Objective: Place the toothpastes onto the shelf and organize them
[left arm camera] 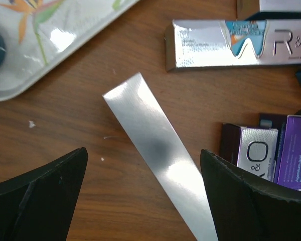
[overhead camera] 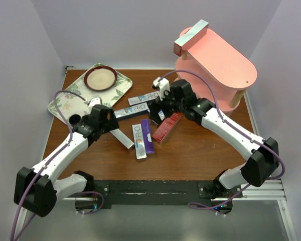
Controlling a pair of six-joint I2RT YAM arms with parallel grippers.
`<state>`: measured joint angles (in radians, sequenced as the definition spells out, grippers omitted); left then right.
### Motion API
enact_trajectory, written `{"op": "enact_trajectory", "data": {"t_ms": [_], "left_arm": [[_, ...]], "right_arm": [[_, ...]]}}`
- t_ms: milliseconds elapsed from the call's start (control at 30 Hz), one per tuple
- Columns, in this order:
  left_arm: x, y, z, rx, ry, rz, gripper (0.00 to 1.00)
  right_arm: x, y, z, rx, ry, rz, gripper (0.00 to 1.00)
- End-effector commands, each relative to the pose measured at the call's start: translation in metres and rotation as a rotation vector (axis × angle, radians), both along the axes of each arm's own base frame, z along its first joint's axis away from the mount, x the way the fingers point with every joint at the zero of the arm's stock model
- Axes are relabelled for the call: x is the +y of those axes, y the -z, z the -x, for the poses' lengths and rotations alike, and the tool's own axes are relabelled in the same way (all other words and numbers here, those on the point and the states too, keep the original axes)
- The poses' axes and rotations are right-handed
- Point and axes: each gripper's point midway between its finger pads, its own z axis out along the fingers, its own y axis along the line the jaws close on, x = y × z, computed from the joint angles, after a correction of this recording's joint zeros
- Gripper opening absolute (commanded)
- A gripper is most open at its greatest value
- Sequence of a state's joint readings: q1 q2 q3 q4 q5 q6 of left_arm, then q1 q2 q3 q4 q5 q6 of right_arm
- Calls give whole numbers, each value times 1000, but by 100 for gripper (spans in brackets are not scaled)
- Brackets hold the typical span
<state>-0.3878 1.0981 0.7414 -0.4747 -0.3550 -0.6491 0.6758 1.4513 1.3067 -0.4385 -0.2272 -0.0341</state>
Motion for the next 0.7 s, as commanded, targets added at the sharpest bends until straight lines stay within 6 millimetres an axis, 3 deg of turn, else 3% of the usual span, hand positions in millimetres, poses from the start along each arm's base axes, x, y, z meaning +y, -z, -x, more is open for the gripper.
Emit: {"op": "enact_trajectory", "data": {"t_ms": [0, 333, 667], "left_arm": [[-18, 15, -4, 38, -35, 14, 100], [-17, 50, 4, 102, -101, -63, 100], [-32, 54, -10, 79, -110, -9, 88]], "right_arm": [[1, 2, 13, 18, 3, -78, 99], [-5, 36, 38, 83, -29, -66, 99], [-8, 52, 48, 119, -38, -53, 99]]}}
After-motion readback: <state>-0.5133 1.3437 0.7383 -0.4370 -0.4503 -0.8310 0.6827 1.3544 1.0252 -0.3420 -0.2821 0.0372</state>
